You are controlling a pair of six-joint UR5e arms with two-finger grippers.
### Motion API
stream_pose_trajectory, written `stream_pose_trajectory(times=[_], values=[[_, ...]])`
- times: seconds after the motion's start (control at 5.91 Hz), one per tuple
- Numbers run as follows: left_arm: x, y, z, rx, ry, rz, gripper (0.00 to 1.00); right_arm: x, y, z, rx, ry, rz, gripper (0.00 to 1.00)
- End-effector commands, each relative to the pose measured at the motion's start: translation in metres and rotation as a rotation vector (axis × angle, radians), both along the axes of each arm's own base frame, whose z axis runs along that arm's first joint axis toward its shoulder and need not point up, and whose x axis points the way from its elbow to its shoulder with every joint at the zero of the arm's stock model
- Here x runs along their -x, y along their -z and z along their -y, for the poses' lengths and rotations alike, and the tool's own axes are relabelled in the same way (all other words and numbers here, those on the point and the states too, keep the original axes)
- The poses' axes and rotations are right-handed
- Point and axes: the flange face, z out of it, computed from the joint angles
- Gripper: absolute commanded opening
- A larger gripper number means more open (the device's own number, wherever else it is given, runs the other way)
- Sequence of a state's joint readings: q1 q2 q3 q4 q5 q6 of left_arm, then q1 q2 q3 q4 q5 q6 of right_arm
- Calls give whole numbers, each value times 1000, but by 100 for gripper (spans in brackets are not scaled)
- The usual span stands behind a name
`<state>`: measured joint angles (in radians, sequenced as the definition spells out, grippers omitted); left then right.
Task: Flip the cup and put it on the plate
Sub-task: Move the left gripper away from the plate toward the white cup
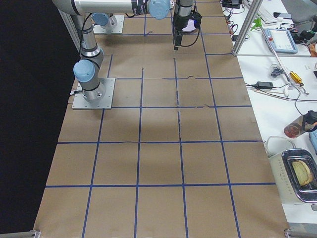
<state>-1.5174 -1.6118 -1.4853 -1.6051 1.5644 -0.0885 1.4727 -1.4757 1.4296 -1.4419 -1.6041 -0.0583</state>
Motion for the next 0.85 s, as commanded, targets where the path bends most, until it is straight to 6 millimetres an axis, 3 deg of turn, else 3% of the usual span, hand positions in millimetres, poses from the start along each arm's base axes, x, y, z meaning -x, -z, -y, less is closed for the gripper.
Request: stream_pose_trajectory(times=[0.0, 0.34, 0.68], values=[[-120, -9, 15, 27, 15, -34, 99, 0, 0, 0, 0, 0, 0, 100], [-276, -3, -6, 26, 114, -11, 100, 0, 0, 0, 0, 0, 0, 100], [-444, 34, -39, -28, 283, 49, 100, 0, 0, 0, 0, 0, 1, 100]])
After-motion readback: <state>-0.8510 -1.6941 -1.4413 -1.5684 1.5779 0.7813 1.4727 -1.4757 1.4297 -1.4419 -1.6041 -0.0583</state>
